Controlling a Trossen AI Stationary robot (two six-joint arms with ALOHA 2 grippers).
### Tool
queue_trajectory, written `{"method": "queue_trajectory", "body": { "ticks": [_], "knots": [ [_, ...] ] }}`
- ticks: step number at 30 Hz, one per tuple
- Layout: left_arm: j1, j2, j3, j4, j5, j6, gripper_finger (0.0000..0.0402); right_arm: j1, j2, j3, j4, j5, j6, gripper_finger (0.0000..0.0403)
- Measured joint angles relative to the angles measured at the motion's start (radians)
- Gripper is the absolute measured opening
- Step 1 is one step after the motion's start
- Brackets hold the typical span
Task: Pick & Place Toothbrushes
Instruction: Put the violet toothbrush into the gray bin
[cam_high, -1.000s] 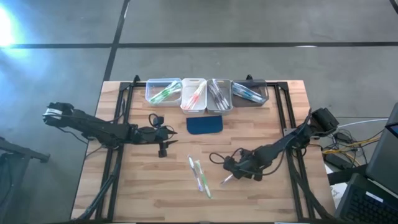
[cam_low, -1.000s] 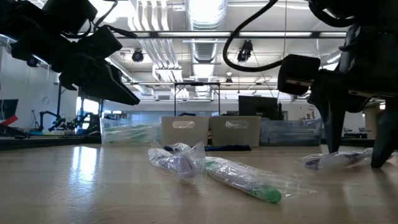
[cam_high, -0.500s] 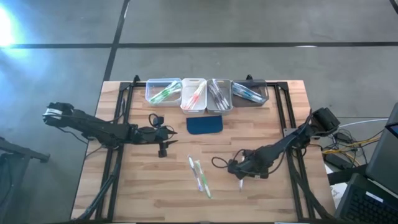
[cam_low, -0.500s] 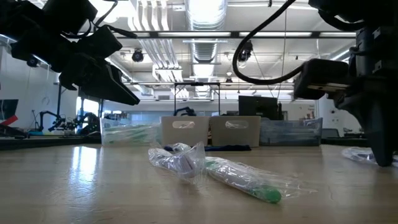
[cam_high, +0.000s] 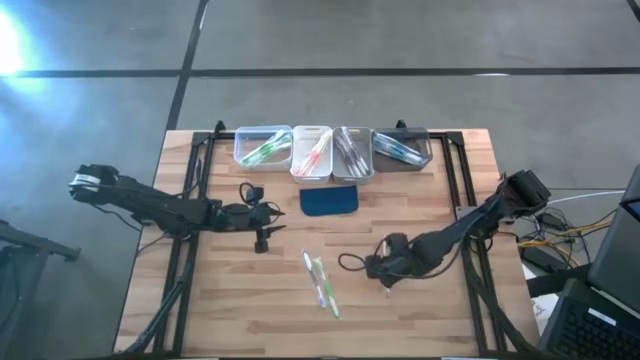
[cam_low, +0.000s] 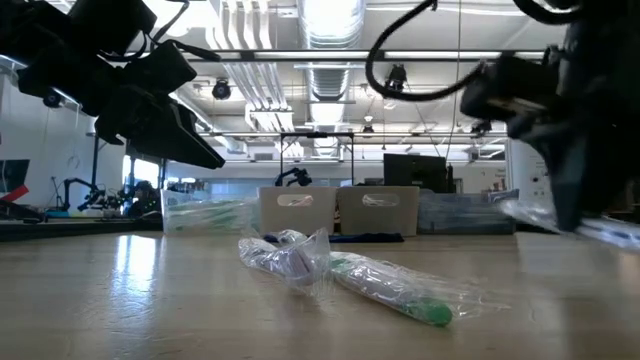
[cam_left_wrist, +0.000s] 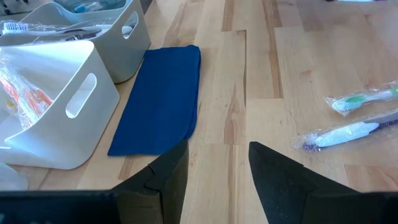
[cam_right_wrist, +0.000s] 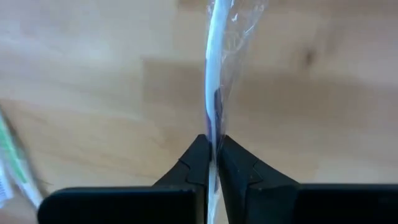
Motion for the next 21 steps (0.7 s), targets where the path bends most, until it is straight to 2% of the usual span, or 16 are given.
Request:
{"method": "queue_trajectory", "body": {
  "ticks": [3, 6, 11, 17, 21],
  "knots": [
    [0.0, 0.0, 0.0, 0.0, 0.0, 0.0, 0.0175, -0.006, -0.019, 0.037, -0.07, 0.093, -0.088, 0.0013],
    [0.0, 0.0, 0.0, 0.0, 0.0, 0.0, 0.0175, -0.012, -0.043, 0.09, -0.142, 0.23, -0.207, 0.0013],
    [0.0, 0.0, 0.0, 0.0, 0.0, 0.0, 0.0175, -0.045, -0.063, 0.193, -0.256, 0.421, -0.526, 0.0013],
    [0.0, 0.0, 0.0, 0.0, 0.0, 0.0, 0.0175, -0.142, -0.065, 0.337, -0.417, 0.458, -0.803, 0.0013],
    [0.0, 0.0, 0.0, 0.0, 0.0, 0.0, 0.0175, -0.222, -0.068, 0.408, -0.446, 0.488, -1.012, 0.0013]
  ]
}}
